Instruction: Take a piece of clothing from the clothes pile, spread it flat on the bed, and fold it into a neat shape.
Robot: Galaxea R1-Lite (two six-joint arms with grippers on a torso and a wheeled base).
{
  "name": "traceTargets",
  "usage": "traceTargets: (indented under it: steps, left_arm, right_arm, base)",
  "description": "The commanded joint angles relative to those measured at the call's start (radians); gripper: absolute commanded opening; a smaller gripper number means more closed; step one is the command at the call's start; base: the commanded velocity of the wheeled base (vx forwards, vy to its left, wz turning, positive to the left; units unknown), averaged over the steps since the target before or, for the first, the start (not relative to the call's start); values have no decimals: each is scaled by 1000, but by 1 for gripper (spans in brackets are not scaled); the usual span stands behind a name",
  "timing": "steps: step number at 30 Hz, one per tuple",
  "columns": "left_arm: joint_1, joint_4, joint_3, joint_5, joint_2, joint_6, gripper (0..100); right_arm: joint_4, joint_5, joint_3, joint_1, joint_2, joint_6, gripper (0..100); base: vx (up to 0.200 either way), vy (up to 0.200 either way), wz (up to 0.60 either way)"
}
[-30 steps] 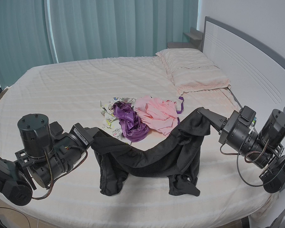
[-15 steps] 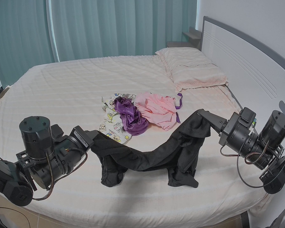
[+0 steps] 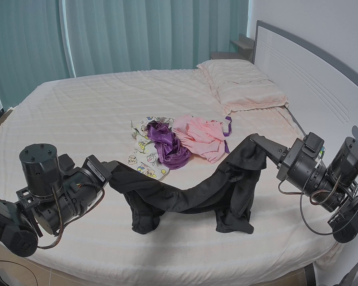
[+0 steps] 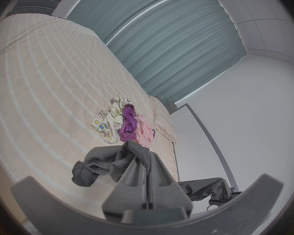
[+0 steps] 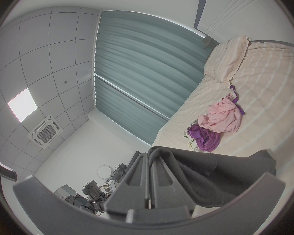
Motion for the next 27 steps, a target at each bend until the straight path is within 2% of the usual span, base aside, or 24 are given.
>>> traceTargets:
  steps: [1,13,27]
  left_arm:
    - [0,1,2,1,-16,0,0]
    - [12,9,2,1,-50,5,0]
    - [26,10,2,-14,-73,8,0]
  right_arm:
    - [-12,-1,0,9,-16,-2,0]
    - [-10,-33,-2,36,-16,-5,0]
    - [-12,-35,-3,35,-19,-5,0]
  base:
    - [0,200,0]
    - [0,200,0]
    - [0,200,0]
